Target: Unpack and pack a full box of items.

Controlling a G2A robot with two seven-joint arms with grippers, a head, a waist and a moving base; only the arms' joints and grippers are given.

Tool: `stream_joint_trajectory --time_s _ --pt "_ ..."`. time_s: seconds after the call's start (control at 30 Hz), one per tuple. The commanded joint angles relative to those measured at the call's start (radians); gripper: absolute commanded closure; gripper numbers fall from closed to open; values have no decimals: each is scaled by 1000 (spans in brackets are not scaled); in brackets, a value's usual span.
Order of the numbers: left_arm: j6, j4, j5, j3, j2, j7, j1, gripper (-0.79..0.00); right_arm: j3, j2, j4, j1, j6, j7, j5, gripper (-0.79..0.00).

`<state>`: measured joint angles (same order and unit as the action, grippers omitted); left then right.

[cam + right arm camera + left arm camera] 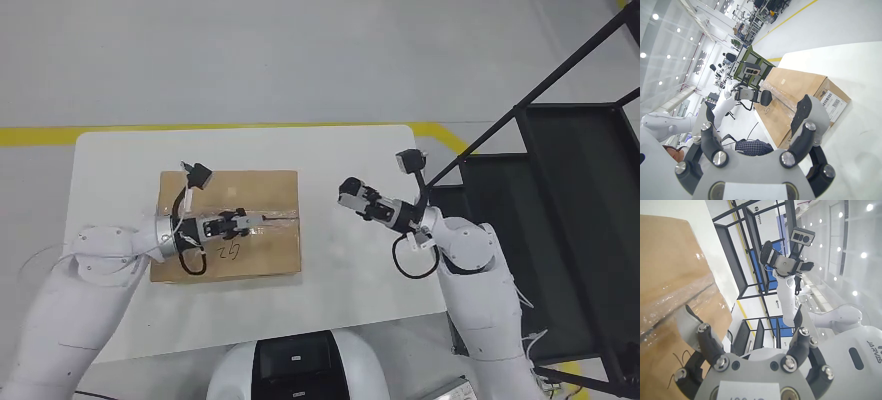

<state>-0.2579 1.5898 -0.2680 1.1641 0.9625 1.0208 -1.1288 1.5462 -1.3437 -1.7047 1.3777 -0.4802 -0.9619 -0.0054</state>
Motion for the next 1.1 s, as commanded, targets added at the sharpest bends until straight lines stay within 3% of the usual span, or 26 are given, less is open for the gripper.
stream_joint_trajectory --time_s 0.0,0.2,0.37,0.73,1.07 --pt "-1 -31 0 -11 5 -22 14 -785 -1 3 11 2 -10 9 17 -785" --pt "-2 -98 -6 -24 13 -40 51 -785 -13 10 41 3 -49 24 69 -785" --pt "-8 -125 -13 11 7 -24 48 -785 -20 17 50 6 -69 39 87 -785" --pt "-16 -120 -41 213 -37 23 -78 -785 -8 36 40 10 -97 62 119 -785" --pt "-20 -130 -61 372 -64 30 -149 -785 -18 49 59 6 -120 81 135 -785"
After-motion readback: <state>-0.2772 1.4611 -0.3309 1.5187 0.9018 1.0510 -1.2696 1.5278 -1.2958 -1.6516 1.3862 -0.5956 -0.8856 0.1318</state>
